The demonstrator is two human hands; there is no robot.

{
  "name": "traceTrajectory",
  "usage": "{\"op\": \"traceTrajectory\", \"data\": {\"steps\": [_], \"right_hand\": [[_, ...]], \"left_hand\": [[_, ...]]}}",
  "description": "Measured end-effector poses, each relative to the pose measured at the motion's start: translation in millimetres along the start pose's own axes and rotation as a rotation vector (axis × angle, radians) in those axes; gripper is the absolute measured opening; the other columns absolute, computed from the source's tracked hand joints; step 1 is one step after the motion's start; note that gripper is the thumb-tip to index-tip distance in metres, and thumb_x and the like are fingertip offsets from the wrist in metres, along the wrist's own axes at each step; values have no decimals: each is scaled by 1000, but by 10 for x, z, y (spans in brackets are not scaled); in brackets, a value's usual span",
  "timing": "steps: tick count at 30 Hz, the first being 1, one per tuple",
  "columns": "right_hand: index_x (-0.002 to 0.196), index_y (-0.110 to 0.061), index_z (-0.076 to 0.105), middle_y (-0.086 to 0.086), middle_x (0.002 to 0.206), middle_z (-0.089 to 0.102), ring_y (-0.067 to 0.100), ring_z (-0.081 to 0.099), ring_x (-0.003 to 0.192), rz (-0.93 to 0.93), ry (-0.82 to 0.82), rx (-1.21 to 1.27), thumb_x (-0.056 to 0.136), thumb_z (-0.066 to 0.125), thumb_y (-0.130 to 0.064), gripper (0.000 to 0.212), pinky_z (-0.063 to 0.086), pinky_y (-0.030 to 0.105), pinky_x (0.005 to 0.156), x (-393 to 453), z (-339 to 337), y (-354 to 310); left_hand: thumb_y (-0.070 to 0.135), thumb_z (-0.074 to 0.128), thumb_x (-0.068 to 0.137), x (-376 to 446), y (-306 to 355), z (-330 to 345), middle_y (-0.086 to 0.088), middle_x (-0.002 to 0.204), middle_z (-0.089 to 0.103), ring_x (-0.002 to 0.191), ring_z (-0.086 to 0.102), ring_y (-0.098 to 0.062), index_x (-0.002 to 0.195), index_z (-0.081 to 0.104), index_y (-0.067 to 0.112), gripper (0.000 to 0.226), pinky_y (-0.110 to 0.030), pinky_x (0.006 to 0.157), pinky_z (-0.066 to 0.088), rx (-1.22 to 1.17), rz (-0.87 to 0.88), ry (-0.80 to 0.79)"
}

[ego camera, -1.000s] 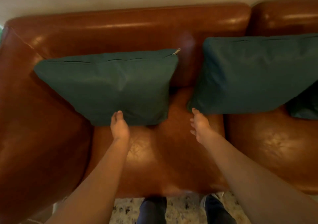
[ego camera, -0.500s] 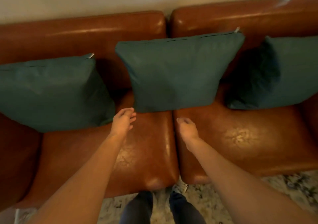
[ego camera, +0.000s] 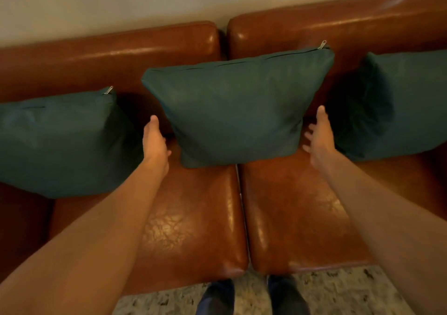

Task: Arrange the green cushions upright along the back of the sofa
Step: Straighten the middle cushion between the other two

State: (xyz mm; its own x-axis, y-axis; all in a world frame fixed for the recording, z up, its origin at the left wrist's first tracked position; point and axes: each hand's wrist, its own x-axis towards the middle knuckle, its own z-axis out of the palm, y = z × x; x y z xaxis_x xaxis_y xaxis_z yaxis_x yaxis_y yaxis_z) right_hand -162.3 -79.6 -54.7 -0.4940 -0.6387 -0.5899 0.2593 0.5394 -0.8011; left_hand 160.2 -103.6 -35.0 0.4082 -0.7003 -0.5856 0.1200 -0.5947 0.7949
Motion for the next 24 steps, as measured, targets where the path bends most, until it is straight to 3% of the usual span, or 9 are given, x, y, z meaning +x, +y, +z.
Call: {"op": "traceTrajectory", "data": {"steps": [3,5,7,9,12,14,17,20,24], "right_hand": [[153,-28,26,-3,158,31,19,34,143,-12,-3,27,90,33,-69,75,27,43,117,198,-17,-231],[152,-29,25,-6,158,32,17,32,144,-72,-51,12,89,34,-70,76,23,42,119,263,-66,-403],[152,-28,25,-6,156,34,16,32,143,-127,-129,3,90,35,-68,74,22,41,117,342,-101,-592],[152,-29,23,-5,158,32,18,30,144,-128,-196,-22,90,35,-68,75,20,45,117,438,-101,-774],[152,-29,25,-4,156,35,19,34,141,-90,-350,-55,87,39,-71,79,31,43,110,498,-66,-907],[151,-33,26,-6,152,39,17,42,132,-81,-405,-60,84,44,-72,79,36,41,106,496,-3,-922],[150,-37,28,-10,150,43,16,44,133,-72,-416,-80,63,55,-84,102,32,53,113,458,108,-936],[150,-39,28,-10,151,43,17,42,137,-80,-419,-79,40,59,-91,125,32,55,112,470,143,-950],[148,-38,33,-12,145,49,14,49,130,-96,-429,-60,37,61,-91,126,37,50,111,442,161,-962]], "left_hand": [[61,33,96,72,157,127,4,156,38,140,38,-22,152,31,30,64,-49,113,30,-99,40,18],[66,34,93,98,266,250,7,143,52,130,48,-18,146,41,31,63,-45,111,33,-132,74,-37],[68,39,90,139,375,354,14,116,65,108,59,-8,129,57,33,55,-36,100,43,-156,100,-82],[73,48,82,168,466,398,14,116,67,108,61,-8,127,57,37,58,-35,99,47,-146,128,-96],[72,61,70,246,509,400,12,127,65,115,63,-14,133,48,40,72,-43,101,50,-144,162,-47],[63,64,74,270,511,421,11,126,66,113,65,-14,134,48,37,67,-44,100,51,-154,181,-37],[53,63,83,286,516,464,9,125,67,113,66,-14,134,49,35,56,-42,102,51,-185,194,-57],[59,62,78,291,530,435,9,124,68,114,65,-15,132,52,36,59,-43,103,49,-177,178,-66],[64,60,75,293,542,382,9,126,68,115,65,-16,133,51,39,64,-44,103,48,-178,159,-92]]}}
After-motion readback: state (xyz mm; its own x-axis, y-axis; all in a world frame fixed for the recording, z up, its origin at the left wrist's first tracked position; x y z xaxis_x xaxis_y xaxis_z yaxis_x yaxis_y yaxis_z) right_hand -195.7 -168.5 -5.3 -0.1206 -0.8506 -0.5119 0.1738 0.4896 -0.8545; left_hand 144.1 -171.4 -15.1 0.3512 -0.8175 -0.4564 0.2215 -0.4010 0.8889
